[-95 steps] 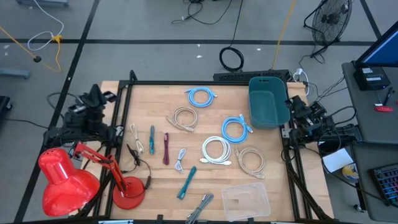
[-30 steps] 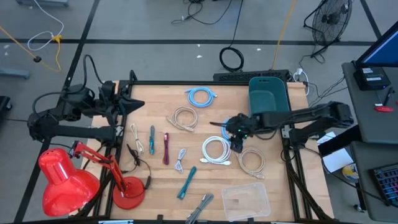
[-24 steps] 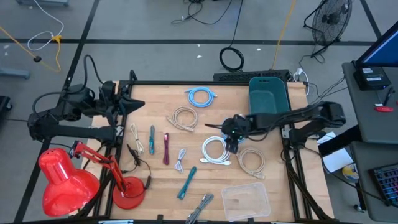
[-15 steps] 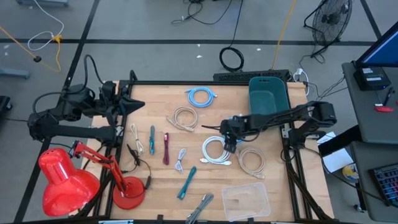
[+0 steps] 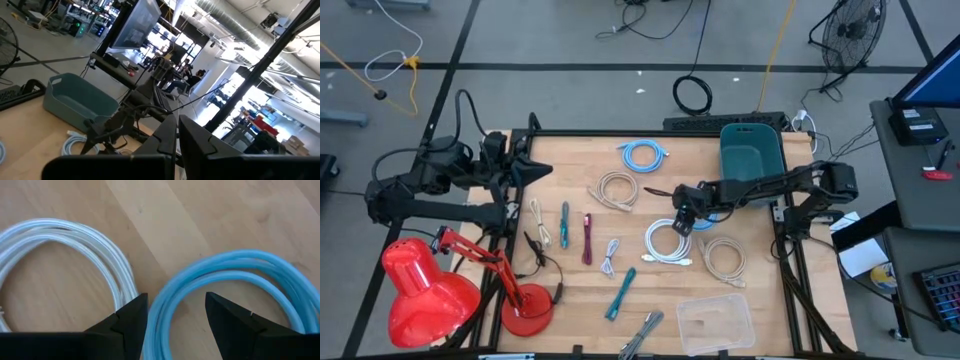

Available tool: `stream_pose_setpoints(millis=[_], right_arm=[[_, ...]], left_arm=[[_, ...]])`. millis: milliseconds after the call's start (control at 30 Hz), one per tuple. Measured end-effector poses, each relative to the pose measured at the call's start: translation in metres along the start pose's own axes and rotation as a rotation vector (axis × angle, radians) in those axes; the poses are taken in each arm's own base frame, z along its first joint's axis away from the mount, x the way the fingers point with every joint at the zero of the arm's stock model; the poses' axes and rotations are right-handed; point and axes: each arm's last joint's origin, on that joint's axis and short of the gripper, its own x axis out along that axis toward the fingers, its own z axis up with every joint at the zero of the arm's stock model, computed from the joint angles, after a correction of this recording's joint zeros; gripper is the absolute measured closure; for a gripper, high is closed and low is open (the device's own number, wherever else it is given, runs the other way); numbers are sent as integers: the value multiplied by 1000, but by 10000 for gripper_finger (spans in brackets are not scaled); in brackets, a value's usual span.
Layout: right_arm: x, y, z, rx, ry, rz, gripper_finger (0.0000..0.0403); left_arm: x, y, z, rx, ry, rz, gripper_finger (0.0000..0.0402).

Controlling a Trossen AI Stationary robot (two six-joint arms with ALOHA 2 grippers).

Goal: Pick & Place USB Port
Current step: Put the bottom blue hdmi cable into the blue bin

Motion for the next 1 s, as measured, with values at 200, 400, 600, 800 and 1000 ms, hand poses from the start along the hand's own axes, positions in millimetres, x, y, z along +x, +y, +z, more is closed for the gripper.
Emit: stream_pose_setpoints(millis=[200, 400, 600, 800, 1000], right_arm=[[0, 1, 0, 69, 5, 30, 211], [3, 3, -2, 77, 0, 60, 211], [14, -5, -18, 120, 12, 51, 211], [24, -12, -33, 137, -10, 61, 211], [30, -17, -44, 142, -27, 63, 211]], left_arm=[[0, 0, 0, 10, -1, 2, 380], [0, 1, 0, 12, -12, 18, 380], [0, 1, 0, 12, -14, 22, 380], [0, 1, 0, 11, -15, 22, 380], [0, 1, 0, 8, -15, 22, 380]])
